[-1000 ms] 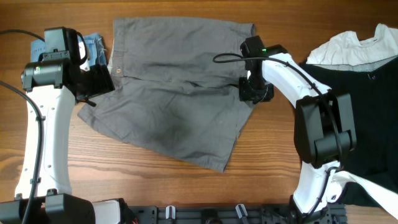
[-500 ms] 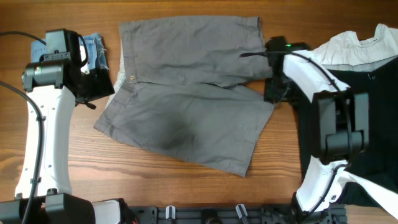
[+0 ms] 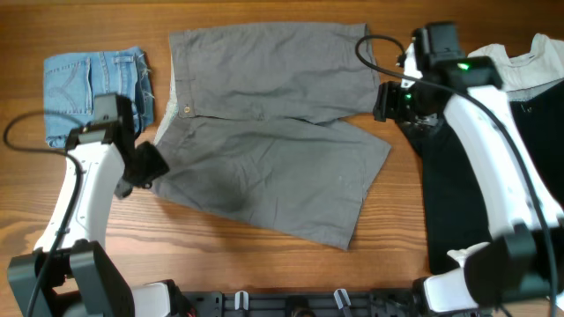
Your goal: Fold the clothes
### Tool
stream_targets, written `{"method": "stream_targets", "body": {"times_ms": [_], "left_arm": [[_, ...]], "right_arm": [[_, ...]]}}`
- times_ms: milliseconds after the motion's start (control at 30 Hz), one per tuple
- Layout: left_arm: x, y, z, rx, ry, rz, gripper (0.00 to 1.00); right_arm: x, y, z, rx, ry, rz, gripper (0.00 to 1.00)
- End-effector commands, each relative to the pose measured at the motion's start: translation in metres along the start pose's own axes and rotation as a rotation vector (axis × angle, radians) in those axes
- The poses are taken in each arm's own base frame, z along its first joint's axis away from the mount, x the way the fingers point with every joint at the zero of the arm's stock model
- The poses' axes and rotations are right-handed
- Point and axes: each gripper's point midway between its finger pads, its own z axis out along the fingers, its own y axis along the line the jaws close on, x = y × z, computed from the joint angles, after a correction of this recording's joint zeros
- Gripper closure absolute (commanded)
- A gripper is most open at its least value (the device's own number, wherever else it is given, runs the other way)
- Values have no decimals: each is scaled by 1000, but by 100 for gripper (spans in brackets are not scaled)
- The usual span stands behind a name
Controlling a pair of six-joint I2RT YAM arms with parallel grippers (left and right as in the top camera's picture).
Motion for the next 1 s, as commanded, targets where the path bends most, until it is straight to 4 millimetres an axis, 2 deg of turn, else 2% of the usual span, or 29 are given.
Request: {"method": "stream_targets", "body": {"times_ms": [0,100,200,267,433,467,600,667,767,867,967], "left_arm": [[10,17,23,0,35,-133,39],[4,20,36,27,2,-165,41],[-5,4,48,139,-55,-109,41],[-3,-2,54,177,-62,-95,41],[7,-1,62,176,-49,-58,38],[8,-1,64,176,-51,-39,41],[14,2,69,165,-47,-12,64],[13,2,69,166,-50,-12,71],[11,1,68,169,-58,-12,94],[10,1,68,170,-61,-12,96],[9,0,66,175,-60,-12,96]], "right_arm": [[11,21,-33,-108,-21,-32,34],[24,18,-36,-98,17,-25,33],[36,13,-26,-86,66,-13,33],[44,12,-20,-89,96,-8,33],[64,6,-1,-83,167,5,33],[67,4,3,-81,175,7,33],[82,-2,22,-75,217,17,33],[93,-2,31,-88,247,23,33],[113,-1,43,-122,306,37,33],[138,-5,56,-133,376,53,34],[162,1,64,-189,442,34,35]]}}
